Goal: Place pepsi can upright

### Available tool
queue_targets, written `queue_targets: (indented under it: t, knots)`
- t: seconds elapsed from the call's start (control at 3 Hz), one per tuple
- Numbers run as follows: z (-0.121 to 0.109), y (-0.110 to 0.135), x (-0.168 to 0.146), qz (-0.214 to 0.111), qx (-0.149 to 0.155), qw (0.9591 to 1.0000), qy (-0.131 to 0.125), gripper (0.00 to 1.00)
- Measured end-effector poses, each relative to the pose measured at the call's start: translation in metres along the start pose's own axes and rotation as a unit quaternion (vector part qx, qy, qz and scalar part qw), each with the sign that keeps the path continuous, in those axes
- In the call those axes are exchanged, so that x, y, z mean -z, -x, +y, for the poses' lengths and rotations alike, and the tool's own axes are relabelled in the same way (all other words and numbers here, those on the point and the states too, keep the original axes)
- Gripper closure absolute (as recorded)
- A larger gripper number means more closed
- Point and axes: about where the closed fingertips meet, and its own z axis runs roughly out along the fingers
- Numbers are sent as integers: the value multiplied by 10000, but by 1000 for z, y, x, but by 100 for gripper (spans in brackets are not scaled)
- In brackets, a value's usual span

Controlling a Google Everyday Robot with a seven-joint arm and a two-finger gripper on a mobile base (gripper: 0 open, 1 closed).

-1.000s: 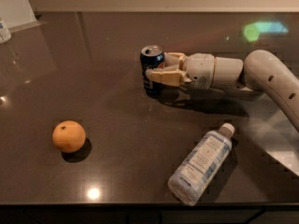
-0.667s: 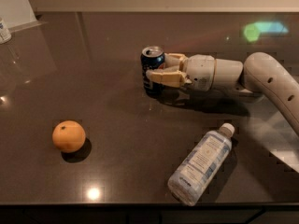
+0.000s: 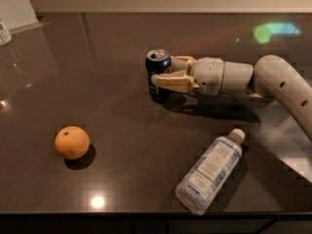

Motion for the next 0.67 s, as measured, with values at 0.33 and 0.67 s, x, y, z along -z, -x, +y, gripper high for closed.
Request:
queue_targets:
  t: [0.33, 0.67]
  knots:
    - [1, 1, -2, -1, 3, 10000, 24, 0]
    - [1, 1, -3, -1, 3, 10000, 25, 0]
